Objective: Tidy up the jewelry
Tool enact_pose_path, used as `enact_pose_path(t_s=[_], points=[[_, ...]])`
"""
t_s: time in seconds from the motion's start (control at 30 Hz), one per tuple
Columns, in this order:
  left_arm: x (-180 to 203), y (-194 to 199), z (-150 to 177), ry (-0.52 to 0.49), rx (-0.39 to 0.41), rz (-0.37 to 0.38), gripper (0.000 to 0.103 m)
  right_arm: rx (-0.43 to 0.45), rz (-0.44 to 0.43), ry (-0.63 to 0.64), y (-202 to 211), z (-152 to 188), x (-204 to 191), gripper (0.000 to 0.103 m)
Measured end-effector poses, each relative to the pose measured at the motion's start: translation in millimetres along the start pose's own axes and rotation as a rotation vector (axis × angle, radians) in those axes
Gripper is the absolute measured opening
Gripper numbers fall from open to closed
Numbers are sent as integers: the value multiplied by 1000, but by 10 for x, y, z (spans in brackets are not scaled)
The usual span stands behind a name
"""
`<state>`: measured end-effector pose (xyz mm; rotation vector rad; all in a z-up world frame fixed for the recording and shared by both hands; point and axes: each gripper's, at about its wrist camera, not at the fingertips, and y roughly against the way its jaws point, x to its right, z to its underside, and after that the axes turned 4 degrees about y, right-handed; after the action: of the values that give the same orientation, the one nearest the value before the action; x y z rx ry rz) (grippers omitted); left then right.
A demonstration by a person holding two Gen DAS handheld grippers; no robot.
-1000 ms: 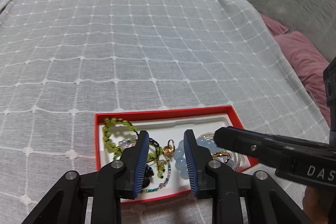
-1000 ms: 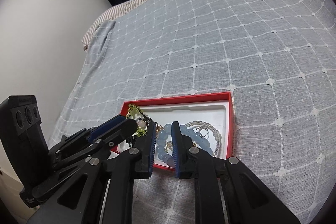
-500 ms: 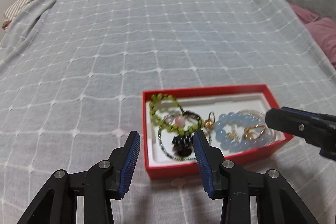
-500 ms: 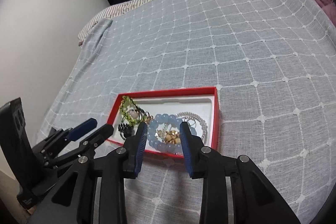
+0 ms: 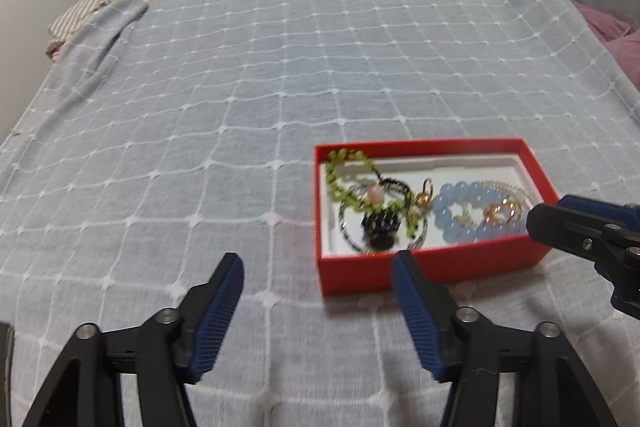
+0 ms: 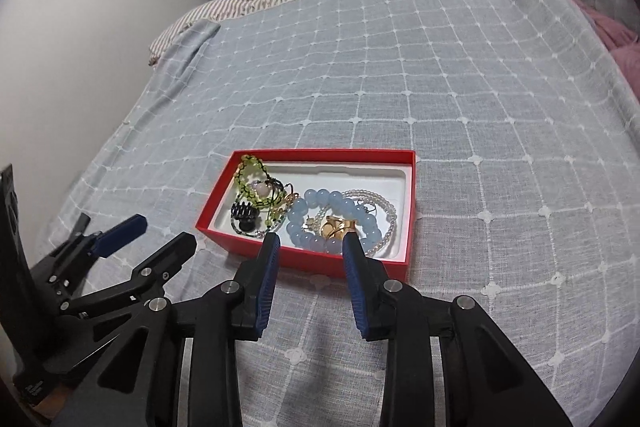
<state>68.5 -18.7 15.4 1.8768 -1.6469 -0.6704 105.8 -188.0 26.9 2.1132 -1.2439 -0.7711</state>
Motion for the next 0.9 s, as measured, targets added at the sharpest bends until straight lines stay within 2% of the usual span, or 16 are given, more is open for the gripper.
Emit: enact_pose_path(t_s=[0.07,0.17,0.5,0.6,0.67,0.73,0.8,0.9], points=[[-10,42,34,4,1,-1,72,7,9,26,52,35,-72,51],[-26,132,72,5,14,-8,77,28,30,54,164,114,-163,64],[-141,289,98,50,56,5,85,57,50,53,334,213,-254,67],[-133,344,106,37,82,4,92,58,54,54,365,244,-269,77],[-111,380,109,11,107,-27,94,56,94,55,360,266,-269,93],[-97,381,108,-6,110,-64,99,73,134,55,370,282,-253,100],[-74,347,112,-31,91,-90,102,86,144,48,402,282,-240,101],[-78,330,130,-27,78,-80,102,105,144,55,472,284,-274,103]])
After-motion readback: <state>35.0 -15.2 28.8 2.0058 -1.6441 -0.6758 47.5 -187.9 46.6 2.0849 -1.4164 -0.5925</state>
